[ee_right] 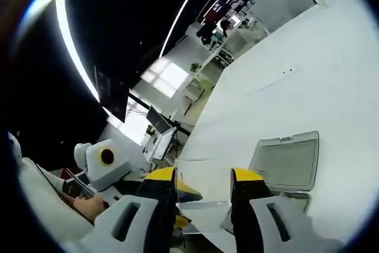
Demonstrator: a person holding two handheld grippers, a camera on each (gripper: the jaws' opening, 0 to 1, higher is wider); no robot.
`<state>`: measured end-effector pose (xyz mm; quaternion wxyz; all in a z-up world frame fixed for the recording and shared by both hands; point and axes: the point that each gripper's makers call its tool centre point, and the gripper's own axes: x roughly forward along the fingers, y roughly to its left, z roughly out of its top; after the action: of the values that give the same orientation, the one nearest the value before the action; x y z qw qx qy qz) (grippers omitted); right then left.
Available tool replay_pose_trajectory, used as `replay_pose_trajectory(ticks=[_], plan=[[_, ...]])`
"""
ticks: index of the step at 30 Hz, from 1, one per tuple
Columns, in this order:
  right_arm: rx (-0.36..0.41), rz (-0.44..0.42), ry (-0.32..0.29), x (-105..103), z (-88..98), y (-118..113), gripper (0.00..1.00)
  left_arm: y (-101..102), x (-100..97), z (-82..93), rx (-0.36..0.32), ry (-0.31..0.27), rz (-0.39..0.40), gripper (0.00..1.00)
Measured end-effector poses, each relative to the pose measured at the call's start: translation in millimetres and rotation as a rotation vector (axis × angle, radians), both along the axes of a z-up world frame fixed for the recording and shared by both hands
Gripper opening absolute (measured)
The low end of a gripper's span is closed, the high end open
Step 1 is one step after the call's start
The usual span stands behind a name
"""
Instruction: Insert the divider into the dual guide fixture by aligning both edges with the guide slots and pushing it downward to the bottom, including one-sided entry, uneven engagement, binding, and posture correction.
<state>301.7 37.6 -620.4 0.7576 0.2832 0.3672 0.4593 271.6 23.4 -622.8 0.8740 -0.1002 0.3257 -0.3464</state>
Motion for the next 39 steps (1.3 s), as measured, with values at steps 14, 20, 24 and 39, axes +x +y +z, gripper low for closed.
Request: replay_pose_trajectory(ticks=[14,20,24,39], plan=[[-0.064,-0.048,0.008,-0.5,-9.8,2.6,0.31,4.1,2.5,-15.1,0.066,0.031,0.034,0.08],[-0.096,-0.069,0.006,1.0,-13.0,3.1,0.31,7.0,3.2,-19.1,0.080,0.042,0.042,0.07],[-0.129,-0.085,0.003,3.1,-15.5,4.6,0.31,8.5,4.1,-22.6,0.100,0.048,0.048,0.05],[-0.195,-0.124,0.002,5.4,-21.8,7.6,0.31,12.0,9.4,-29.6,0.135,0.063,0.061,0.04]])
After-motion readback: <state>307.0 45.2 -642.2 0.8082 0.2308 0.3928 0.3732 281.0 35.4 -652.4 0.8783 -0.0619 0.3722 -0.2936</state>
